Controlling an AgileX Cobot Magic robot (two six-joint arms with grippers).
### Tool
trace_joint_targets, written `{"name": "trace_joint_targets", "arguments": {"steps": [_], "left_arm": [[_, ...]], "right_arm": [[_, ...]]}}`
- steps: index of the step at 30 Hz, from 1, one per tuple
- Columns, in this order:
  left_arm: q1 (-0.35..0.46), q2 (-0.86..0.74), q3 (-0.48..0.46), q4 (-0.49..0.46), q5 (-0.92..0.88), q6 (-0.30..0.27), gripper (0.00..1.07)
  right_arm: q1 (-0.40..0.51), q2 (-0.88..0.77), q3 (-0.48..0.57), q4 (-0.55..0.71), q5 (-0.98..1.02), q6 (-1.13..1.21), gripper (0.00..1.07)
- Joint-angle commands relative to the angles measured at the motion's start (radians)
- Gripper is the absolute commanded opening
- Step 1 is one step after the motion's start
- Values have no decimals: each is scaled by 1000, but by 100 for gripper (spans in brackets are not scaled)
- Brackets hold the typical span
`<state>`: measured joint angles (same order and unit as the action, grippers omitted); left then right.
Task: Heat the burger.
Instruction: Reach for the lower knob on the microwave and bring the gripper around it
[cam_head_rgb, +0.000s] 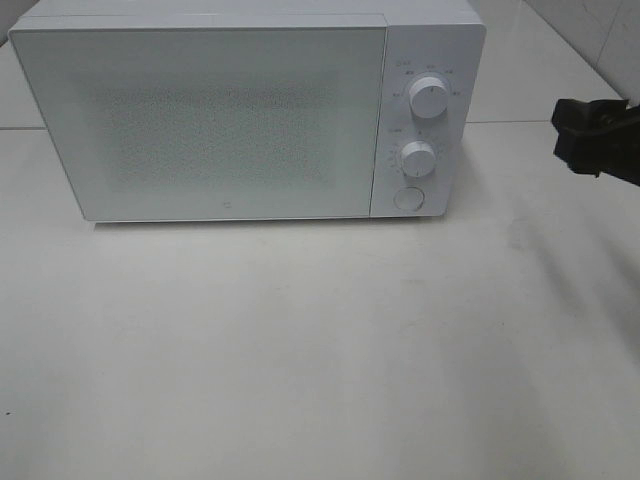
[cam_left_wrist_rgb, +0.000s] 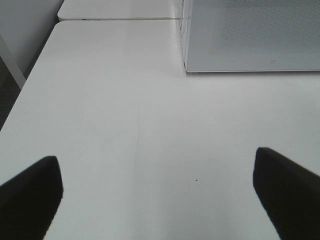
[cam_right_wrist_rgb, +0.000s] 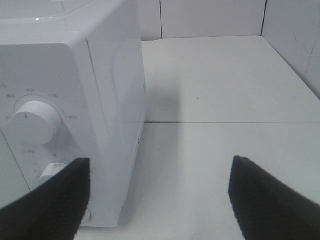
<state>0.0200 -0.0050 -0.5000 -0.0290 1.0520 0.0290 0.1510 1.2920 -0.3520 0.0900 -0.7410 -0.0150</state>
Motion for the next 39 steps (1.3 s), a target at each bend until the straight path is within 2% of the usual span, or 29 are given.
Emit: {"name": "trace_joint_targets", "arguments": {"steps": [1,2,3,5,6,10,15,23,29,39], "left_arm": [[1,-25,3,-5,-14,-6,98],[1,-25,3,-5,-14,-6,98],[1,-25,3,-5,-14,-6,98],[1,-25,3,-5,-14,-6,98],[1,-25,3,-5,-14,-6,98],[1,-25,3,-5,-14,-6,98],[1,-25,3,-5,-14,-6,98],[1,-25,3,-5,-14,-6,98],[1,-25,3,-5,-14,-6,98],[1,-25,3,-5,-14,-6,98]], "right_arm": [[113,64,25,163,-161,-137,74],[113,64,25,163,-161,-137,74],[161,93,25,224,-194,-176,74],[181,105,25,252,-211,-191,74],[230,135,25,301,-260,-215,74],[294,178,25,352,-320,-233,74],[396,260,23,478,-422,-235,74],[508,356,-1,561,-508,-236,74],[548,421,-69,595,-511,-281,74],[550,526,-179,593,-512,-280,74]]}}
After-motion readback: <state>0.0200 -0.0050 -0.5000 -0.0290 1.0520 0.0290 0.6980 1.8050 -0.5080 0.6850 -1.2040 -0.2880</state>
